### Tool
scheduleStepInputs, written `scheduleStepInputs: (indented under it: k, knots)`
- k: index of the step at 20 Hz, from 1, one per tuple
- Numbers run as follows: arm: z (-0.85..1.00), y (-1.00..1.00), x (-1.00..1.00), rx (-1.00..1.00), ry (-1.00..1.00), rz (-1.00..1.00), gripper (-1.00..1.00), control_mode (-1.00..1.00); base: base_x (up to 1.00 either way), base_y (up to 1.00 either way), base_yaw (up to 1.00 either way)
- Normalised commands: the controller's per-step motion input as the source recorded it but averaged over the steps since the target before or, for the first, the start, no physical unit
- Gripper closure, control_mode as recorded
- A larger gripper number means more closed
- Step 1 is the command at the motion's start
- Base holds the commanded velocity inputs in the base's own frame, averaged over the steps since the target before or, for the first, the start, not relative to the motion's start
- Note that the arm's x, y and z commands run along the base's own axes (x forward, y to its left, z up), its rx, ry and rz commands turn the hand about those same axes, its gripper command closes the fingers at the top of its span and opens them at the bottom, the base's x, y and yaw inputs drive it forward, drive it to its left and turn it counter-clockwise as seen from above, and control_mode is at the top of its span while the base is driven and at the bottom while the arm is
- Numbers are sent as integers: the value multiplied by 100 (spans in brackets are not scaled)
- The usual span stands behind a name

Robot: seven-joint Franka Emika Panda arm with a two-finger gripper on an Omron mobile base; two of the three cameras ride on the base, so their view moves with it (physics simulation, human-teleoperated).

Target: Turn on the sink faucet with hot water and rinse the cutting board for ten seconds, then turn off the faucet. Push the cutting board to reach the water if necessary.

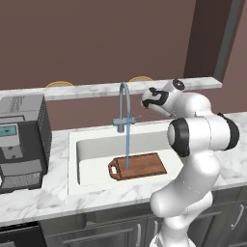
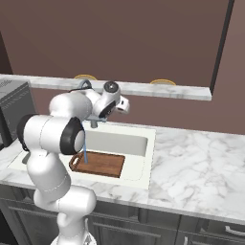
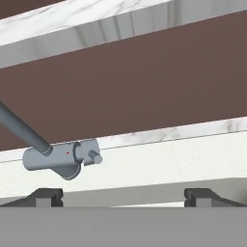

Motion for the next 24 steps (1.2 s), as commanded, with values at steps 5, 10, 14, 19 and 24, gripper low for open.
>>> scheduleStepInputs:
  k: [5, 10, 14, 19, 24]
  knots:
    - [-30, 0, 0, 0, 0, 0, -100, -100, 0, 0, 0]
    - [-27, 0, 6, 0, 0, 0, -100, -100, 0, 0, 0]
    - [-22, 0, 11, 0, 0, 0, -100, -100, 0, 0, 0]
    - [-15, 0, 9, 0, 0, 0, -100, -100, 0, 0, 0]
    - [-6, 0, 1, 0, 0, 0, -100, -100, 0, 0, 0]
